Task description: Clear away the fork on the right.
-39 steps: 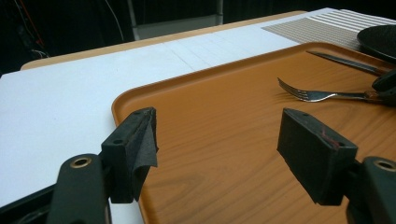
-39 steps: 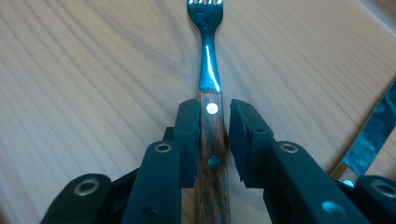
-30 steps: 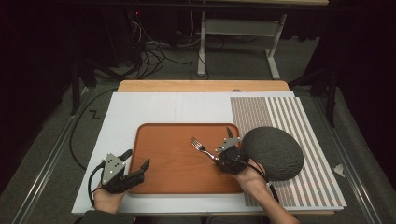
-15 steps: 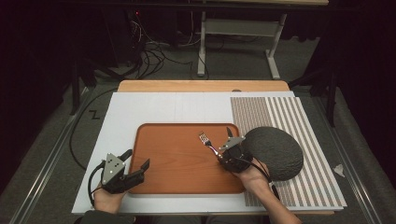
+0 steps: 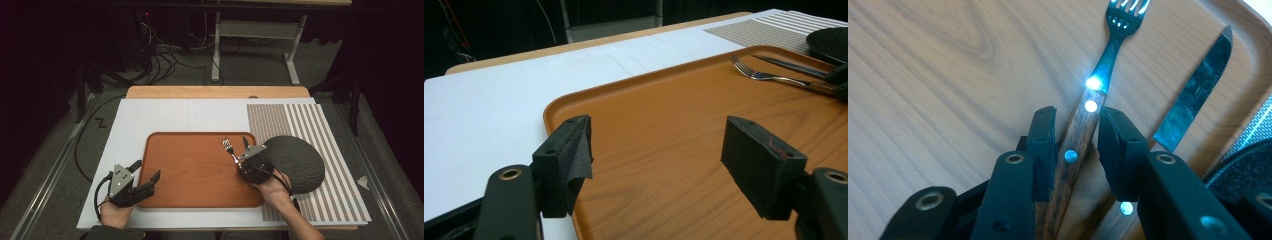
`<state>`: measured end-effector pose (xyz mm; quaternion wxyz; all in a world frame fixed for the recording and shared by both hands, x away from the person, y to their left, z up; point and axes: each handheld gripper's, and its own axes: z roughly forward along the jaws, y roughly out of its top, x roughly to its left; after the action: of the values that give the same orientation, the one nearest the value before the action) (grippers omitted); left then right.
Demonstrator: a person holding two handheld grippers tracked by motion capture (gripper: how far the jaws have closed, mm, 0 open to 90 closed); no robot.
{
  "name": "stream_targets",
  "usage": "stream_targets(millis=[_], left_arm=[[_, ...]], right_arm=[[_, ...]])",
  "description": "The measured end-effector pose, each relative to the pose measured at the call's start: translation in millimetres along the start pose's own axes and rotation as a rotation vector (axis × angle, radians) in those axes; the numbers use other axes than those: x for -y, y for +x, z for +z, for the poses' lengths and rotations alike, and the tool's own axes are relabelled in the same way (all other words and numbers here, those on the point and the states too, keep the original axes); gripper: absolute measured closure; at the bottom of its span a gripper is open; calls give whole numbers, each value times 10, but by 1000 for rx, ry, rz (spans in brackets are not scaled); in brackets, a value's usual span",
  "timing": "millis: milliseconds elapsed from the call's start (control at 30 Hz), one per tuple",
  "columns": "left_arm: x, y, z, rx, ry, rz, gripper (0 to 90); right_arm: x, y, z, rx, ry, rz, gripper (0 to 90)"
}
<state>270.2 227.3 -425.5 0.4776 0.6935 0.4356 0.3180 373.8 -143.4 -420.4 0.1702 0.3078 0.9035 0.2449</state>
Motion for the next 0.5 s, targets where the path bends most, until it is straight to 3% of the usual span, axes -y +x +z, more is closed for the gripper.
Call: stream_targets(millis=[500], left_arm=[[-1, 0, -8, -1, -5, -2, 284]], right_arm=[[57, -40, -36, 28, -8, -2, 693]])
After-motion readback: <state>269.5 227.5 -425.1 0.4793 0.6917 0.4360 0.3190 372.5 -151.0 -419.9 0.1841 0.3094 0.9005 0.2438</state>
